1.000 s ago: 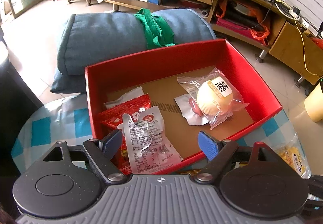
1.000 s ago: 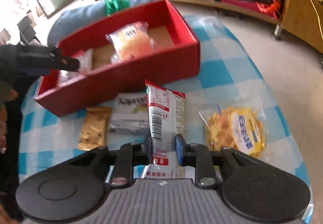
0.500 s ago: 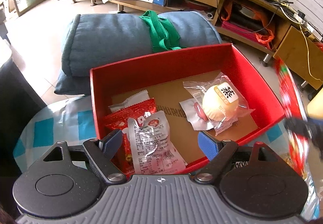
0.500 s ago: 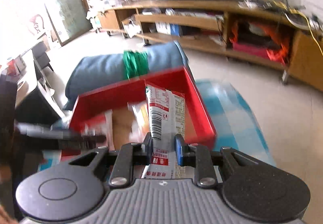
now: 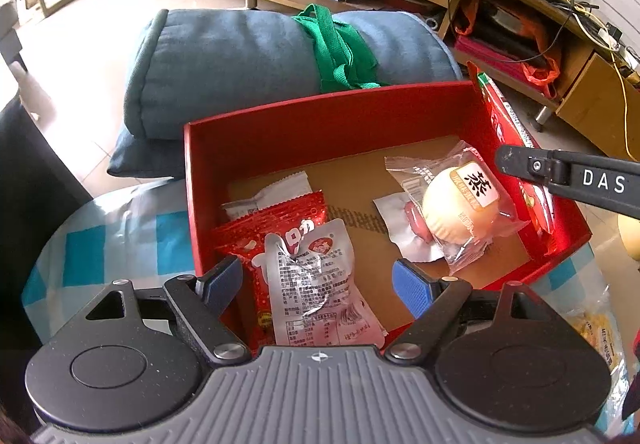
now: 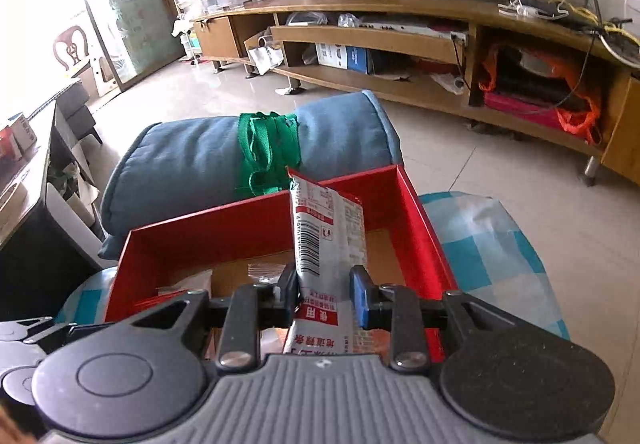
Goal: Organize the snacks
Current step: 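Lower the stick pack into the red tray and open the right tool, then move the left tool to the gold packet and the right tool to the purple pack, then grasp the gold packet with the left tool while the right tool grasps the purple pack, then lift both packs and carry them over the red tray, then lower the gold packet into the tray and open the left tool while the right tool lowers the purple pack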
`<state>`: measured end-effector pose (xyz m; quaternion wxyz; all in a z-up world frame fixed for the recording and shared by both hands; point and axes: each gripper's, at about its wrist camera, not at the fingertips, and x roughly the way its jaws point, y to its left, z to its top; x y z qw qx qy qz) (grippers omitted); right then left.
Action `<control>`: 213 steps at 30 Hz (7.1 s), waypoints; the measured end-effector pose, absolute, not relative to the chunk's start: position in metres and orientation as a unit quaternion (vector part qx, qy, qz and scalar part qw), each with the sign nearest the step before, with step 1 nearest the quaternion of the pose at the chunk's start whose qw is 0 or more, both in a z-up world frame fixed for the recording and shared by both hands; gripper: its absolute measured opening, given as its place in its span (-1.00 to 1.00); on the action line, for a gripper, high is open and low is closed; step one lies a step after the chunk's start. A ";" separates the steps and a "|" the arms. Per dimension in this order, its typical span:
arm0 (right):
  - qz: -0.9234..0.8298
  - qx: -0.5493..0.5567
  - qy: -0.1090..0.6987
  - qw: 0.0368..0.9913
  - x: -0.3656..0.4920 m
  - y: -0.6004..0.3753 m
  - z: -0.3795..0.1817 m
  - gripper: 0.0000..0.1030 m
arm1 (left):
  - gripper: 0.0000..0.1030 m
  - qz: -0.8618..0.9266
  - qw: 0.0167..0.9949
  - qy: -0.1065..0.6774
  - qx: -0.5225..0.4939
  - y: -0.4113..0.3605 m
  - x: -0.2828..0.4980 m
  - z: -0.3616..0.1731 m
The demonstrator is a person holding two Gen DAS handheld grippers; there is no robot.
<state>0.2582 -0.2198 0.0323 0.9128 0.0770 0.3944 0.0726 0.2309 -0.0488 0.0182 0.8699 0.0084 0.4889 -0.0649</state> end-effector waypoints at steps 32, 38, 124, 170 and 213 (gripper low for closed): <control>0.070 0.100 0.404 0.906 0.184 -0.253 0.038 -0.10 | 0.71 -0.107 0.864 0.492 0.025 -0.074 0.191 0.025; 0.059 0.117 0.418 0.899 0.161 -0.268 0.029 -0.10 | 0.74 -0.110 0.869 0.479 0.051 -0.088 0.172 0.027; 0.025 0.047 0.496 0.866 0.063 -0.245 -0.017 0.32 | -0.10 -0.151 0.828 0.535 0.075 -0.089 0.091 -0.006; 0.071 0.059 0.418 0.904 0.169 -0.239 0.031 0.32 | -0.09 -0.102 0.883 0.455 0.045 -0.078 0.158 0.049; 0.103 0.020 0.403 0.909 0.259 -0.210 0.027 0.32 | -0.09 -0.056 0.887 0.457 0.030 -0.065 0.229 0.038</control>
